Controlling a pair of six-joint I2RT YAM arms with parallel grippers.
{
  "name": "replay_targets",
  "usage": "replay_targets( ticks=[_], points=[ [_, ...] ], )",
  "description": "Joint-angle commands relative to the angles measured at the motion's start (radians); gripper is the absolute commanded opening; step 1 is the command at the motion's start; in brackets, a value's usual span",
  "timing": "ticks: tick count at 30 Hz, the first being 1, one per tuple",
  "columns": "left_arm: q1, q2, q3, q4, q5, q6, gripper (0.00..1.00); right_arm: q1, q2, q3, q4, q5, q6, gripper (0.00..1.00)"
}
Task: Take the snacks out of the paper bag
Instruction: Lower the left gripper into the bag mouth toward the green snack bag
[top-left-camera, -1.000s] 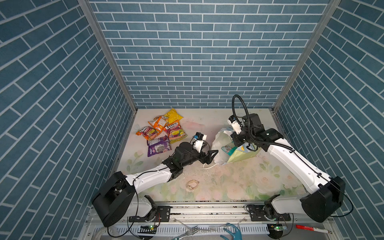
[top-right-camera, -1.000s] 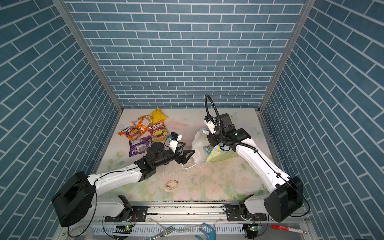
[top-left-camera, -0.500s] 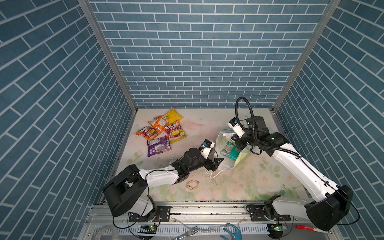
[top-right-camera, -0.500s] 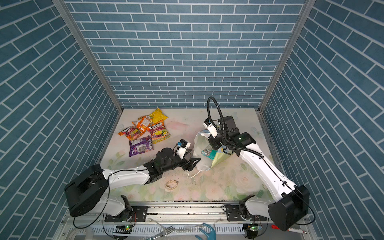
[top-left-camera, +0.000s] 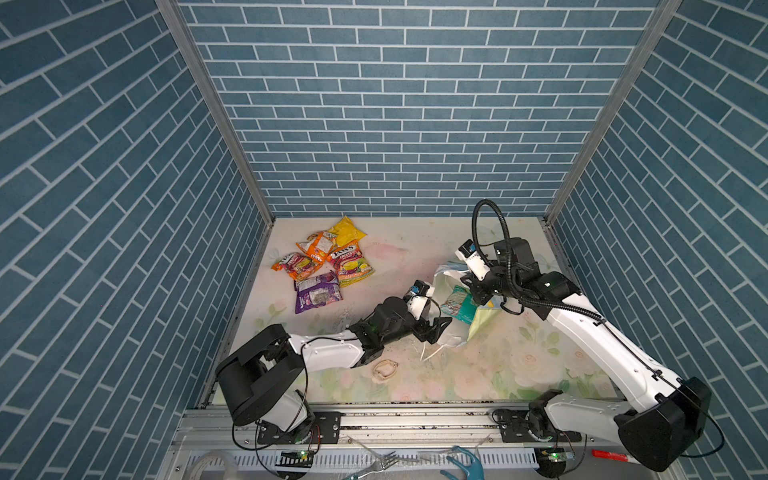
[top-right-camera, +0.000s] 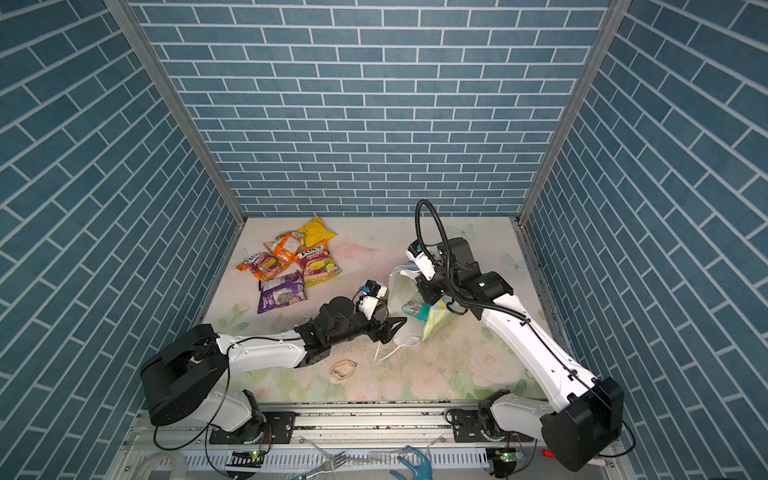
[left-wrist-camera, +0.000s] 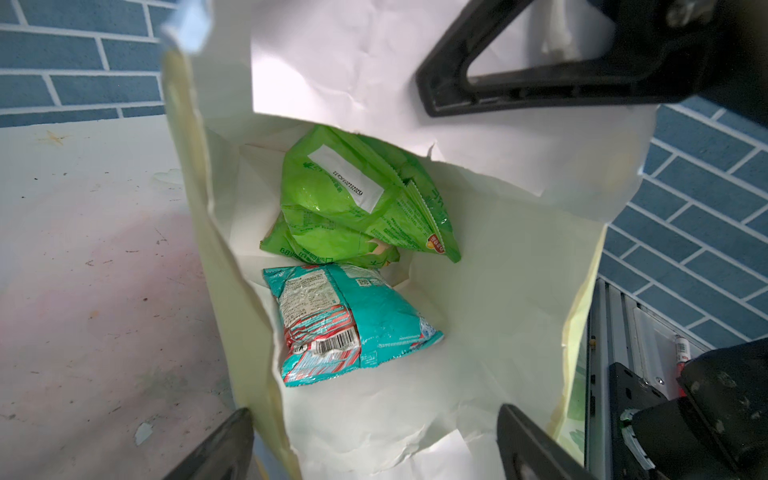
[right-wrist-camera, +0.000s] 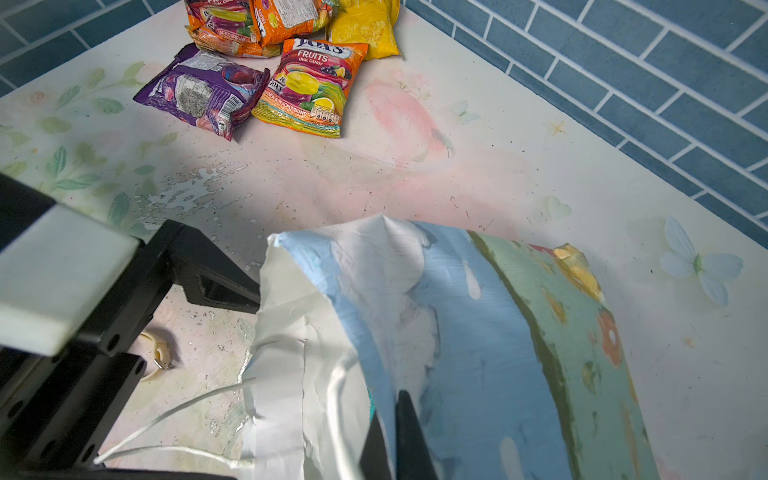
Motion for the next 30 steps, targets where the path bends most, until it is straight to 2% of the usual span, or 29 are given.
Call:
replay_targets(
  ticks=[1,7,13,21,30],
  points=[
    [-0.014,0.018,0.04,-0.006,-0.01,0.009,0.94,0.001,-0.008,0.002,0.047,-0.014,-0.03,0.0],
    [-0.025,0.038,0.088,-0.048,-0.047,0.032,1.0,0.001,0.007,0.0,0.085,-0.038,-0.012,0.0],
    [-0.025,0.06,0.149,-0.081,-0.082,0.026,1.0,0.001,0.0,-0.01,0.121,-0.046,0.005,0.0],
    [-0.023,0.12,0.253,-0.114,-0.03,-0.043,1.0,0.001,-0.018,-0.021,0.155,-0.051,0.042,0.0],
    [-0.022,0.115,0.324,-0.187,-0.022,-0.059,1.0,0.002,-0.021,-0.029,0.192,0.026,0.151,0.0]
  ],
)
